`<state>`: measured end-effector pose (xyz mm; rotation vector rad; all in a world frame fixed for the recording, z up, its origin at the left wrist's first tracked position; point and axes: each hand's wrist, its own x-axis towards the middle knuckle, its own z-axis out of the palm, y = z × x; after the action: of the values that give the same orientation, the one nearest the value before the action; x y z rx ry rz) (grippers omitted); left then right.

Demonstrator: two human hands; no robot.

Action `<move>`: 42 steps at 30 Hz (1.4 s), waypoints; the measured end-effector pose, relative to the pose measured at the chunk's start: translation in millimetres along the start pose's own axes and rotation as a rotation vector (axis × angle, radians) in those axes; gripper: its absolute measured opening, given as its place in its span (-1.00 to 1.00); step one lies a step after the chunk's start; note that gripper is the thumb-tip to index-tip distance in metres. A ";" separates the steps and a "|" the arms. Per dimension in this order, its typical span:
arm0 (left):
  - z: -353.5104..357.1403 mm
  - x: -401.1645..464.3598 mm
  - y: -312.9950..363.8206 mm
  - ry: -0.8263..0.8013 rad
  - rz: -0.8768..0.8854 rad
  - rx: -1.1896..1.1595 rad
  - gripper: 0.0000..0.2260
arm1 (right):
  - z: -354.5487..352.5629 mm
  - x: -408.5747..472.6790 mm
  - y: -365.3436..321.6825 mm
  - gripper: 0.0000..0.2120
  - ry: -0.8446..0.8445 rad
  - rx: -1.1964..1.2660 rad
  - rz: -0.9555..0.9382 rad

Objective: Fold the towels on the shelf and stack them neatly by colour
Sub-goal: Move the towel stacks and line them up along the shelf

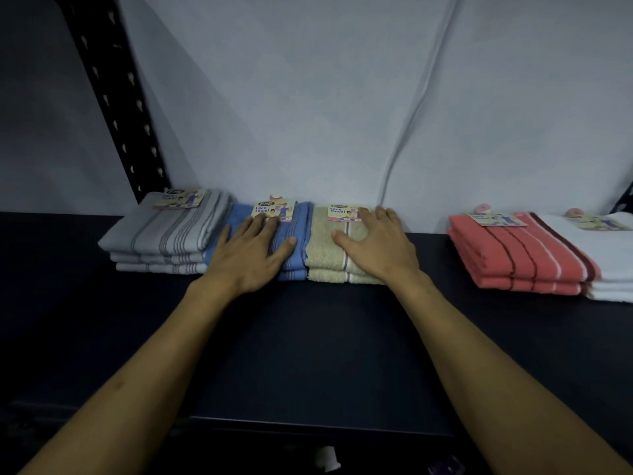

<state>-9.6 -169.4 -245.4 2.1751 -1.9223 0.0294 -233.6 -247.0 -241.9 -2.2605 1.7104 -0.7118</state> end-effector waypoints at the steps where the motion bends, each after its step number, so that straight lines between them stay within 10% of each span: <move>1: 0.2 0.0 0.0 -0.001 0.001 0.001 -0.34 | 0.0 -0.2 -0.5 -0.18 0.001 -0.014 -0.002; 10: 2.5 -6.2 39.0 0.287 0.076 -0.034 -0.36 | -13.6 -4.2 -1.3 -0.30 0.243 -0.131 -0.088; 22: 15.4 -5.7 45.0 0.161 0.101 -0.013 -0.37 | -20.3 -9.0 22.2 -0.46 0.110 0.540 0.018; 32: 6.0 -20.6 177.5 0.247 0.367 -0.355 -0.46 | -89.5 -68.3 113.8 -0.75 0.751 0.192 -0.056; 38: 24.1 -19.0 287.8 -0.162 0.090 -0.915 -0.56 | -107.1 -108.0 182.5 -0.64 0.494 0.042 0.245; 42: 48.4 -9.4 309.9 -0.128 -0.043 -0.990 -0.47 | -101.8 -116.1 196.2 -0.50 0.372 0.050 0.174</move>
<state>-321.6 -202.6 -243.3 1.5324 -1.4406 -0.8812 -473.5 -184.2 -271.1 -2.0066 1.9927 -1.1765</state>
